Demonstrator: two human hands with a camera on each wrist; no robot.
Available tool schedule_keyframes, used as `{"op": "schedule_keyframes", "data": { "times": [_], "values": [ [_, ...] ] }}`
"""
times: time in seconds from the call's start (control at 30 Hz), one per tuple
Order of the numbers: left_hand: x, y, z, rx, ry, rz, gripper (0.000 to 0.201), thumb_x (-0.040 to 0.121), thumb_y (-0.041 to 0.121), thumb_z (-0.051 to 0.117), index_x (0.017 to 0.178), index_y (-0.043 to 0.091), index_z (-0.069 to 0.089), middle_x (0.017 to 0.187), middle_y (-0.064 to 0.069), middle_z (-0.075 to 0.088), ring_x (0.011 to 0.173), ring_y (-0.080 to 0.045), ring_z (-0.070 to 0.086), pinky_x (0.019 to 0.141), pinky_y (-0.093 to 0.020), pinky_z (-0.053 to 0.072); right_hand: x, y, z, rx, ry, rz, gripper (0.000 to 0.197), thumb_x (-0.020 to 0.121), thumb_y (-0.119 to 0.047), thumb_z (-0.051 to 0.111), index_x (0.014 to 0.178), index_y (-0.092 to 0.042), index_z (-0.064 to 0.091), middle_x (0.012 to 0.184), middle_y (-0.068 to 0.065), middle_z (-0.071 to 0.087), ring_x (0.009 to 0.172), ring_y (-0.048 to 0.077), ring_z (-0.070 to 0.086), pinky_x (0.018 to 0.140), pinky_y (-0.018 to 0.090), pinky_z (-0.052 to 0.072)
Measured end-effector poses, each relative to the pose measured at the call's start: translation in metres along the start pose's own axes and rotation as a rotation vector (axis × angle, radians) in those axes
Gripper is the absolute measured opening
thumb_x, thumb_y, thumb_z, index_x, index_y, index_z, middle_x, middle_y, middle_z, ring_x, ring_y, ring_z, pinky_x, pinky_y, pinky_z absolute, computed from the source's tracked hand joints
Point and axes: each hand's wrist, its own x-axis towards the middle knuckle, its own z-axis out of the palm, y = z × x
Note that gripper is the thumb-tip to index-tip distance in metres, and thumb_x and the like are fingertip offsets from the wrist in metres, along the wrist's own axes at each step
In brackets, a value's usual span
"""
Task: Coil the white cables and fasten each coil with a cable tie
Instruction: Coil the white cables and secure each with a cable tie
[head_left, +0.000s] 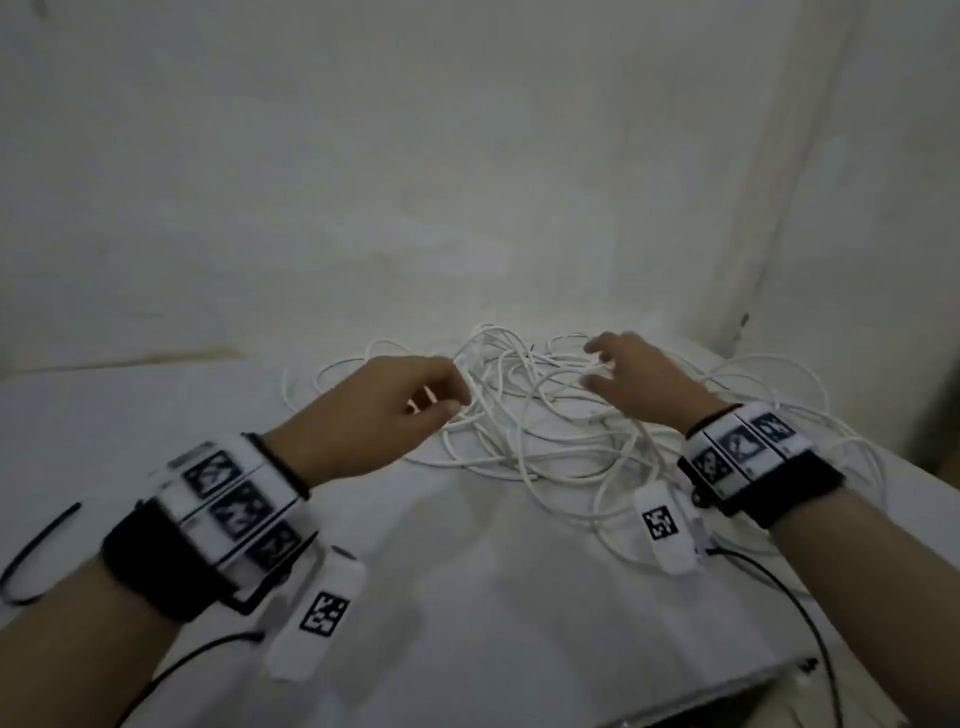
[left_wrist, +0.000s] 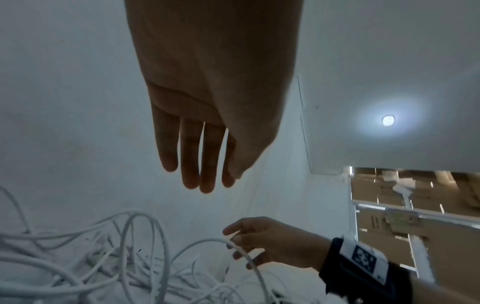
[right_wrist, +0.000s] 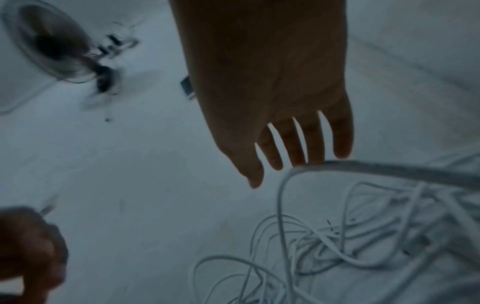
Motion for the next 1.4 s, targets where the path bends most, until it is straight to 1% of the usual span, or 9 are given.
{"op": "schedule_keyframes", "data": {
  "times": [0.13, 0.3, 0.4, 0.57, 0.67, 0.8, 1.07, 1.2, 1.4],
  "values": [
    [0.043, -0.007, 0.029, 0.028, -0.025, -0.028, 0.012, 0.092, 0.020, 0.057, 0.101, 0.027, 0.059, 0.100, 0.011, 0.061, 0.087, -0.004, 0.059, 0.074, -0.017, 0.042, 0.006, 0.010, 0.009, 0.445, -0.259, 0.231, 0.025, 0.096, -0.019, 0.054, 0.112, -0.001, 0.058, 0.073, 0.006, 0.062, 0.059, 0.016, 0.057, 0.057, 0.025, 0.047],
    [0.080, -0.009, 0.051, 0.030, 0.031, -0.092, 0.045, 0.095, 0.028, 0.053, 0.137, 0.019, 0.039, 0.133, -0.003, 0.047, 0.119, -0.014, 0.048, 0.088, -0.022, 0.037, -0.001, 0.006, -0.014, 0.636, -0.150, 0.035, 0.023, 0.101, -0.015, 0.042, 0.095, -0.012, 0.064, 0.060, -0.002, 0.047, 0.047, 0.006, 0.038, 0.047, 0.019, 0.036],
    [0.092, -0.004, 0.061, -0.039, -0.017, -0.112, 0.051, 0.098, 0.024, 0.047, 0.143, 0.015, 0.026, 0.123, 0.000, 0.049, 0.111, -0.013, 0.051, 0.089, -0.023, 0.039, -0.006, 0.003, -0.034, 0.772, -0.098, -0.041, 0.023, 0.101, -0.015, 0.041, 0.096, -0.013, 0.063, 0.057, -0.005, 0.045, 0.046, 0.005, 0.035, 0.047, 0.018, 0.035],
    [0.096, -0.002, 0.064, -0.414, -0.066, -0.207, 0.017, 0.101, 0.012, 0.038, 0.118, 0.016, 0.039, 0.074, -0.002, 0.062, 0.068, -0.010, 0.062, 0.071, -0.022, 0.048, -0.010, 0.012, -0.052, 0.960, 0.032, -0.063, 0.023, 0.102, -0.014, 0.037, 0.097, -0.010, 0.060, 0.059, -0.001, 0.041, 0.044, 0.006, 0.029, 0.046, 0.017, 0.034],
    [0.092, 0.006, 0.058, -0.727, -0.043, -0.285, 0.015, 0.102, 0.010, 0.035, 0.096, 0.015, 0.048, 0.066, -0.003, 0.053, 0.056, -0.012, 0.062, 0.066, -0.028, 0.054, -0.006, 0.021, -0.053, 1.014, 0.103, -0.014, 0.025, 0.102, -0.014, 0.037, 0.094, -0.011, 0.060, 0.056, -0.004, 0.040, 0.044, 0.006, 0.028, 0.044, 0.018, 0.033],
    [0.099, -0.001, 0.037, -0.640, 0.174, -0.214, 0.026, 0.102, 0.007, 0.031, 0.088, 0.018, 0.051, 0.064, -0.002, 0.043, 0.040, -0.004, 0.048, 0.047, -0.019, 0.049, -0.007, 0.029, -0.056, 0.804, 0.083, -0.059, 0.023, 0.101, -0.020, 0.042, 0.093, -0.011, 0.061, 0.053, -0.004, 0.035, 0.044, 0.007, 0.028, 0.042, 0.018, 0.028],
    [0.100, -0.032, 0.017, -0.425, 0.272, -0.138, 0.031, 0.102, 0.006, 0.033, 0.084, 0.020, 0.054, 0.062, -0.002, 0.043, 0.043, -0.002, 0.037, 0.047, -0.018, 0.037, -0.027, 0.048, -0.056, 0.647, -0.227, 0.019, 0.030, 0.102, -0.024, 0.039, 0.082, -0.010, 0.058, 0.056, -0.005, 0.043, 0.051, 0.012, 0.045, 0.060, 0.029, 0.044],
    [0.099, -0.033, 0.016, -0.412, 0.308, -0.087, 0.030, 0.103, 0.012, 0.032, 0.085, 0.023, 0.054, 0.062, -0.001, 0.042, 0.046, -0.004, 0.035, 0.047, -0.020, 0.033, -0.032, 0.033, -0.061, 0.934, -0.050, -0.018, 0.031, 0.102, -0.020, 0.036, 0.080, -0.008, 0.054, 0.052, -0.007, 0.030, 0.045, 0.007, 0.023, 0.043, 0.018, 0.027],
    [0.098, -0.032, -0.002, -0.218, 0.437, 0.061, 0.028, 0.102, 0.014, 0.034, 0.086, 0.030, 0.050, 0.063, -0.009, 0.041, 0.057, -0.024, 0.035, 0.056, -0.032, 0.031, -0.027, 0.024, -0.088, 0.462, 0.171, -0.148, 0.031, 0.101, -0.023, 0.041, 0.079, -0.011, 0.058, 0.048, -0.002, 0.035, 0.041, 0.013, 0.028, 0.042, 0.023, 0.026]
  ]
}}
